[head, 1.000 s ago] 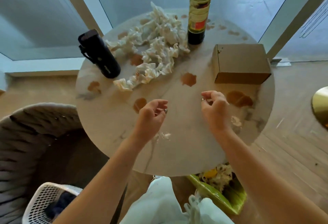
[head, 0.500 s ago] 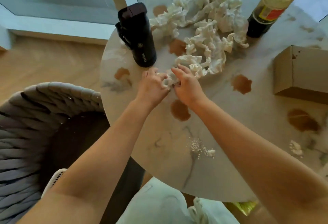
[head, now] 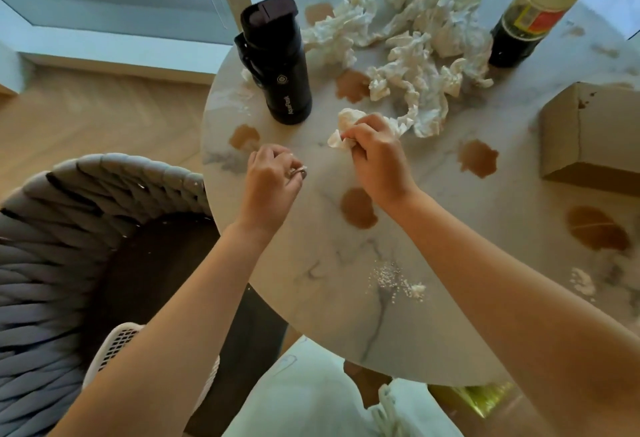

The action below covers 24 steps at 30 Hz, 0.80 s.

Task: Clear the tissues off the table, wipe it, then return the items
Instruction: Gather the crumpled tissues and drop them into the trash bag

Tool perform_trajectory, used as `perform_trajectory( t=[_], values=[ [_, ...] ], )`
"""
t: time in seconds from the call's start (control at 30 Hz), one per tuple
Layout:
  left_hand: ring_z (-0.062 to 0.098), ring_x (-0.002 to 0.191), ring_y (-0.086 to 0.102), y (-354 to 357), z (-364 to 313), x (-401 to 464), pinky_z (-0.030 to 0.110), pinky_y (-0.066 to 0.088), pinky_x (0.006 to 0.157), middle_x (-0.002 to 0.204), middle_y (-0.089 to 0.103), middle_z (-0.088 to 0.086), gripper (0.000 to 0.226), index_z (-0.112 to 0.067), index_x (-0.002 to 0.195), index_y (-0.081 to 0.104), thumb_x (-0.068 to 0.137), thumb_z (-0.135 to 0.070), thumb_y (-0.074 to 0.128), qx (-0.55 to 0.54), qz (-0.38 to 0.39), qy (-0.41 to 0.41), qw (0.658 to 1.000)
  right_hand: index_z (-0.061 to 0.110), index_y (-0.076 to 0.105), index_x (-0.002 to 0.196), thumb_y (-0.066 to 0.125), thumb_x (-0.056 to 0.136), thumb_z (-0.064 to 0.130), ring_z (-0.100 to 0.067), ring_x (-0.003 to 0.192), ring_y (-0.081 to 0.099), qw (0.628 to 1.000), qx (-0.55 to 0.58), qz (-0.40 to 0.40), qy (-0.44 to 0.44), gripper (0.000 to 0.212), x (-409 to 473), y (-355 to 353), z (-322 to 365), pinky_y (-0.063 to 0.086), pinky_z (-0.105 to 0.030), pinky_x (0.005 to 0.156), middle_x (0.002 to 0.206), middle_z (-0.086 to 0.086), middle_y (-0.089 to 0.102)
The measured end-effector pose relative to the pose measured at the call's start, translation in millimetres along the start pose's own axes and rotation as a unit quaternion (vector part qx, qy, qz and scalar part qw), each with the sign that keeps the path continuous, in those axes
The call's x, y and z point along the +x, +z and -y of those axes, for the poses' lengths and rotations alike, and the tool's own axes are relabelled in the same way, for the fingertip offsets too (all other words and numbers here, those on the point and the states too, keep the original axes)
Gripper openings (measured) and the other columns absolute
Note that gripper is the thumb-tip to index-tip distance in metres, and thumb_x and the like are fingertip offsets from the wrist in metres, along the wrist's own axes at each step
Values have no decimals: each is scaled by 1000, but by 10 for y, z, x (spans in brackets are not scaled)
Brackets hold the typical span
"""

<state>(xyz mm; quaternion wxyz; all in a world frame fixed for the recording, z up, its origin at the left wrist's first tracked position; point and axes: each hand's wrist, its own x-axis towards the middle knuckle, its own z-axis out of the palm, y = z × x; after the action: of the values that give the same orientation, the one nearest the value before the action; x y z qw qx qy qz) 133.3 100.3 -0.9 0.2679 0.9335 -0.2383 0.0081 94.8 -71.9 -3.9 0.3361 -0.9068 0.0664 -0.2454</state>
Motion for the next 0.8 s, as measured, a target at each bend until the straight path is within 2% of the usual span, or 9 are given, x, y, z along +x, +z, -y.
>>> perform_trajectory(
  t=[0.17,0.37,0.47,0.5,0.67,0.8],
  values=[
    [29,95,53,-54,-429,-243,23,36,83,100,58,16,13,-2,88,68,78,-7,71,-17,-18,47,999,-5,68,82,58,78,-12,-25,74,60,994,44,-98,-30,13,-241,-470,190,44,-17,69,84,-18,60],
    [26,96,56,46,-1098,-660,30,47,85,105,58,9,14,-7,90,68,78,-11,72,-66,-8,84,994,-3,68,82,59,81,-9,-7,85,52,982,72,-175,-15,11,-845,-1227,228,45,-14,74,86,-16,61],
    [25,94,56,160,-1471,-960,19,42,83,103,59,9,11,-8,87,69,77,-12,73,-86,-2,113,990,-4,67,84,58,83,-6,-11,84,54,979,75,-188,15,10,-1279,-1596,114,48,-18,73,88,-17,60],
    [25,95,56,215,-1595,-1074,15,40,83,103,60,9,10,-8,86,69,77,-12,72,-98,5,120,988,-4,67,85,59,83,-7,-11,84,54,979,69,-189,28,9,-1450,-1710,58,48,-18,73,89,-17,60],
    [19,87,59,589,-2124,-1696,15,44,76,100,60,9,11,-8,86,69,77,-12,72,-150,70,171,971,-4,66,90,64,81,-7,-13,83,55,977,27,-187,95,10,-2417,-2187,-244,49,-14,73,91,-17,60],
    [20,90,60,979,-2464,-2195,19,46,81,98,62,10,16,-8,90,70,75,-11,71,-185,138,215,949,-3,67,90,64,80,-8,-7,82,55,965,6,-201,171,12,-3164,-2406,-464,48,-11,75,91,-12,62]
  ],
)
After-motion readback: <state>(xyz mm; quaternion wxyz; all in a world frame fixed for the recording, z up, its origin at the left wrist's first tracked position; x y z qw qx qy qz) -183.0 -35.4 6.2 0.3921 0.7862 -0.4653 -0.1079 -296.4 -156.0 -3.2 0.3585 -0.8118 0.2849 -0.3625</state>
